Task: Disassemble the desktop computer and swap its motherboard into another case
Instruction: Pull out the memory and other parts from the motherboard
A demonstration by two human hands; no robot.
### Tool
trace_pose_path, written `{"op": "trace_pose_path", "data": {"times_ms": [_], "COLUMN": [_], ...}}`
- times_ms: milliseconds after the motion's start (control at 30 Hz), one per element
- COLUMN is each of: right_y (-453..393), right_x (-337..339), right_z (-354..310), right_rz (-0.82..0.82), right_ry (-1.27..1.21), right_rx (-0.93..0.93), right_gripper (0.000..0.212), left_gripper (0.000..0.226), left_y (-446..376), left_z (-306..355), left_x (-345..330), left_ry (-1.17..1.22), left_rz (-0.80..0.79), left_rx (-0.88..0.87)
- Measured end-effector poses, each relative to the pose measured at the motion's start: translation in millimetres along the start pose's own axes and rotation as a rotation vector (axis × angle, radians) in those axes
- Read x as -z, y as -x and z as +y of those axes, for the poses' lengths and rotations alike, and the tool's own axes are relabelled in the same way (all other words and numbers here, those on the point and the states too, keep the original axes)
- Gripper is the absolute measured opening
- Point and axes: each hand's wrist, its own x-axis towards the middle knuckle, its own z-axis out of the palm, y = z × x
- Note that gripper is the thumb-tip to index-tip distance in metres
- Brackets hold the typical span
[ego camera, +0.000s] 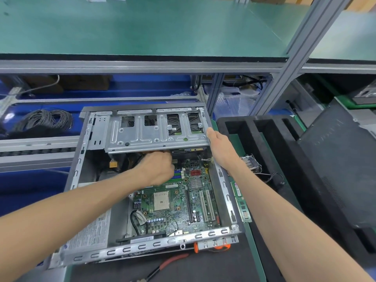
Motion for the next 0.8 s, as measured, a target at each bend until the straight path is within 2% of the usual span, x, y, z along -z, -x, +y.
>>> {"op": "trace_pose_path", "data": {"times_ms": [67,167,267,367,433,533,567,633,700,800], "right_y": [0,1,2,2,2,2,3,3,3,2], "right_x": [1,1,1,1,1,1,1,1,2,3], "right_z": [0,-1,-1,-2,-3,-3,-3,-3,-3,-2], "right_rz": [0.003,-0.004,-0.002,-0.004,-0.002,0.005,0.006,0.006,0.000,-0.008], "right_ry": [-0.002,0.006,0.004,0.009,0.001,-0.012,-0.015,-0.027,-0.030,-0.020], "right_rx": [0.002,0.007,0.007,0.006,0.008,0.011,0.012,0.012,0.012,0.020], "right_gripper": [0.061,0.057,0.049,0.042,0.041,0.043,0.043,0.044,0.044,0.044], "left_gripper": [0.036,0.046,0.049,0.045,0.033,0.027,0.022,0.020,0.030,0.035], "left_y": [8,10,20,28,25,15,13,10,11,15], "left_z": [8,16,28,45,57,72,75,76,70,54], "left_x": [-2,1,-11,-30,-34,-37,-39,-39,-36,-26], "left_ry": [0.074,0.338,0.155,0.196,0.382,0.936,1.089,1.244,1.237,0.868], "left_rz": [0.056,0.046,0.162,0.165,0.099,-0.060,-0.070,-0.033,-0.019,-0.080], "left_rx": [-0.016,0.102,0.102,0.023,0.009,0.096,0.119,0.139,0.136,0.044]}}
